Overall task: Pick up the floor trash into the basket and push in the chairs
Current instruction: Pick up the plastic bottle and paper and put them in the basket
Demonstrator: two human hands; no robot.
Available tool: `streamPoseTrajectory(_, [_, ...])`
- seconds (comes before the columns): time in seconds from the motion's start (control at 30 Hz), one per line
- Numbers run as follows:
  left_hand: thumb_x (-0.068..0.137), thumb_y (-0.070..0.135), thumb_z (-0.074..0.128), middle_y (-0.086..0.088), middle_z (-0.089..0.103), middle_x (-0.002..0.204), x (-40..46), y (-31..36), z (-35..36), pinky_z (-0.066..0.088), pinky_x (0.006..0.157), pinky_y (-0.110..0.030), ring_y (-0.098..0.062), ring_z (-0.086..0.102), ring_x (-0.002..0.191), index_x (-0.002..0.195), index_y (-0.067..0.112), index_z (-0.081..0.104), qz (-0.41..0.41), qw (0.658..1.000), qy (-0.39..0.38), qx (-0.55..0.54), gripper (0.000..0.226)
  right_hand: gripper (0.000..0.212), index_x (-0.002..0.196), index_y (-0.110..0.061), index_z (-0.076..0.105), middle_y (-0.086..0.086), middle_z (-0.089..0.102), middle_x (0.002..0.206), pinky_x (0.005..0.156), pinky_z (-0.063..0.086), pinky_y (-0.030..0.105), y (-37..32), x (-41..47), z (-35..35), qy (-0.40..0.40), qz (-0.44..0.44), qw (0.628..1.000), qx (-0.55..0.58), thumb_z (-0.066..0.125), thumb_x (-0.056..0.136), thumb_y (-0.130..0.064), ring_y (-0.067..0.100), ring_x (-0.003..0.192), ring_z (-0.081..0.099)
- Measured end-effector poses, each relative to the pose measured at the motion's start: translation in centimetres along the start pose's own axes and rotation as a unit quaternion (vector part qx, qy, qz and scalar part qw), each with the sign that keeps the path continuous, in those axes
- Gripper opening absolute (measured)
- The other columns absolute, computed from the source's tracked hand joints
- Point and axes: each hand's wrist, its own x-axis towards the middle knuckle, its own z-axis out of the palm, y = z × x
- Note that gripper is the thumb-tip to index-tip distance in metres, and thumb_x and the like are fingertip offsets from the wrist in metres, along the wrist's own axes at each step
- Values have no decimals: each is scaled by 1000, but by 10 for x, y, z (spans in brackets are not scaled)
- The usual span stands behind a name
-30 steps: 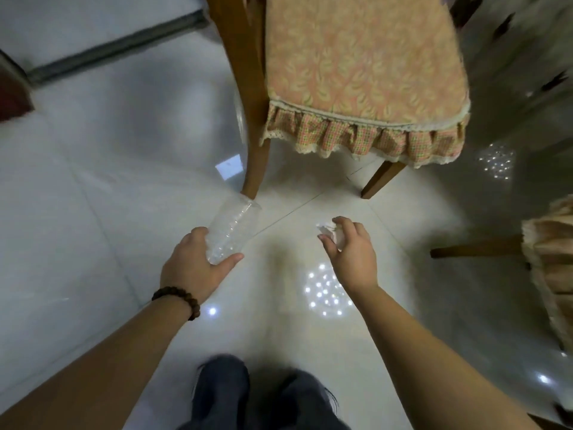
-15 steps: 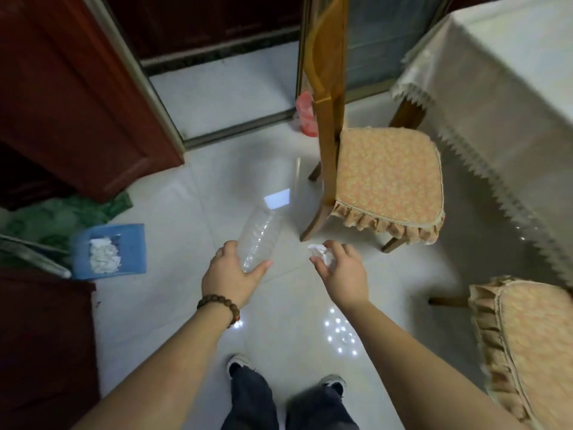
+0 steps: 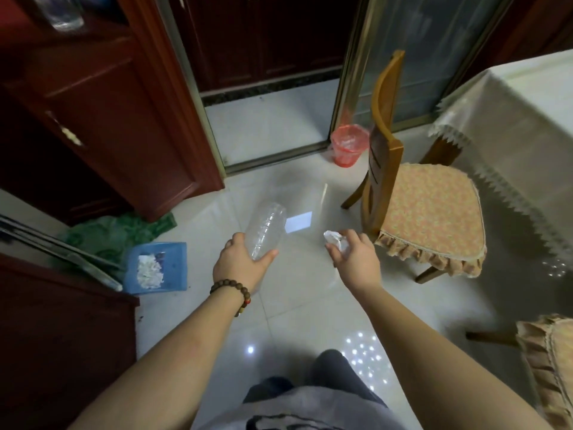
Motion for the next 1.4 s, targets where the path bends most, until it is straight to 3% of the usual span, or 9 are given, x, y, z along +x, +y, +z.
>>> streamPoseTrajectory(0.33, [71, 64, 65, -4, 58, 112, 127, 25, -20, 51, 77, -35, -26, 59, 97, 119, 18, 47, 38, 999, 2, 6, 68, 41, 121, -17, 53, 9, 55, 115, 83, 46, 35, -40, 101, 24, 29, 15, 999, -14, 55, 89, -43, 28, 105, 53])
streamPoseTrajectory(0.57, [69, 66, 66, -4, 59, 109, 272, 72, -12, 45, 69, -30, -24, 59, 96, 117, 19, 49, 79, 996, -12, 38, 69, 42, 122, -17, 53, 9, 56, 118, 84, 48, 37, -59, 235, 62, 49, 40, 998, 20, 54, 89, -43, 24, 105, 53])
streamPoseTrajectory(0.77, [67, 63, 70, -6, 61, 112, 407, 149, -9, 43, 73, -30, -27, 59, 103, 114, 19, 52, 98, 994, -25, 36, 67, 38, 117, -14, 58, 12, 58, 110, 78, 44, 34, -78, 361, 58, 55, 76, 995, 26, 59, 88, -38, 30, 102, 54])
streamPoseTrajectory(1.13, [66, 64, 70, -8, 63, 106, 545, 262, 52, 53, 76, -38, -29, 62, 95, 111, 14, 52, 151, 981, -114, 39, 69, 40, 120, -13, 57, 14, 57, 115, 82, 41, 35, -68, 511, 35, 116, 178, 976, 40, 61, 87, -36, 33, 109, 51])
streamPoseTrajectory(1.4, [71, 63, 67, -7, 62, 106, 682, 333, 110, 53, 73, -35, -26, 62, 92, 115, 13, 51, 195, 960, -195, 53, 68, 37, 118, -14, 57, 15, 57, 113, 80, 42, 35, -45, 631, 49, 134, 259, 956, 45, 60, 88, -36, 34, 104, 53])
